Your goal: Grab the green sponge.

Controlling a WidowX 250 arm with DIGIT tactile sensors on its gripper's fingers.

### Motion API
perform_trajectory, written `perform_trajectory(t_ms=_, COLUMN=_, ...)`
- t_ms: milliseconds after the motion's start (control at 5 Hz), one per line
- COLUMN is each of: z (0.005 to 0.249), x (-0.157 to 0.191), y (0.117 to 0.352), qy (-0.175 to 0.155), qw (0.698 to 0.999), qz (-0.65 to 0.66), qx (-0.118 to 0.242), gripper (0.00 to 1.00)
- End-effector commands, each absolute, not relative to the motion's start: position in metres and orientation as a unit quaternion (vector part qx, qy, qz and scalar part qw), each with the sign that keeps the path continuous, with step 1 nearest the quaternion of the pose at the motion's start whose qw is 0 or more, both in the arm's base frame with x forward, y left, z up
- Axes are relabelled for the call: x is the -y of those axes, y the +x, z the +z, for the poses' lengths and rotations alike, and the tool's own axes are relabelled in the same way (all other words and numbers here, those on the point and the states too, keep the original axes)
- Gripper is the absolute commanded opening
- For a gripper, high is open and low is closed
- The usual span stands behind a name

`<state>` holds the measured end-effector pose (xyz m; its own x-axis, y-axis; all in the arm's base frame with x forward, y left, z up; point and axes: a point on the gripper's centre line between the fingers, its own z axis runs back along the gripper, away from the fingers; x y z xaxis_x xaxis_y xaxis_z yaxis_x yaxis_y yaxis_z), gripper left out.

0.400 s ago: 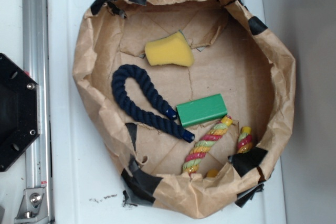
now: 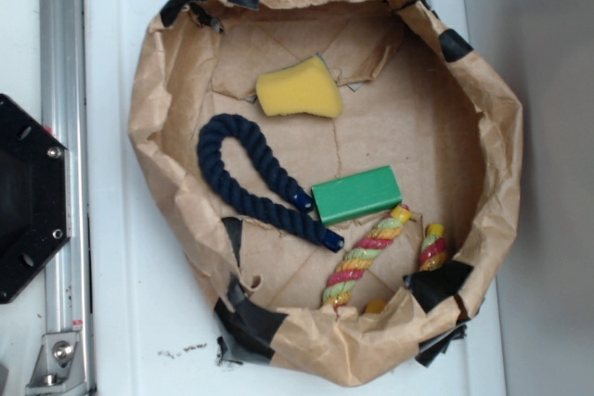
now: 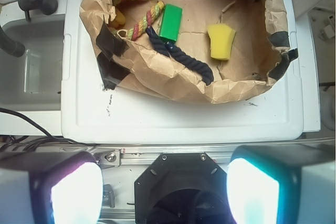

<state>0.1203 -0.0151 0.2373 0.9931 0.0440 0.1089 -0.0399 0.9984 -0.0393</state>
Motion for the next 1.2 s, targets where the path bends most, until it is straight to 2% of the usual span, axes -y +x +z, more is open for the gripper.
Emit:
perform_trajectory(t_ms=0, z=0.184, x=-0.063, y=0.195, qy=0.005, qw=0.984, qz=0.097, qx=0.147, gripper=1.00)
perform_trajectory(t_ms=200, z=0.152, x=-0.066, y=0.229, qy=0.025, qw=0.986, qz=0.102, qx=0.130, gripper=1.00)
perform_trajectory(t_ms=600, z=0.082, x=-0.046, y=0.275, qy=0.062, qw=0.992, qz=0.080, qx=0.073, gripper=1.00)
perform_trajectory(t_ms=800, z=0.068, x=-0.054, y=0.276, qy=0.081, qw=0.991, qz=0.086, qx=0.060, gripper=1.00)
perform_trajectory(t_ms=1000, z=0.060, x=-0.092, y=0.272, qy=0.088, qw=0.989, qz=0.106, qx=0.060, gripper=1.00)
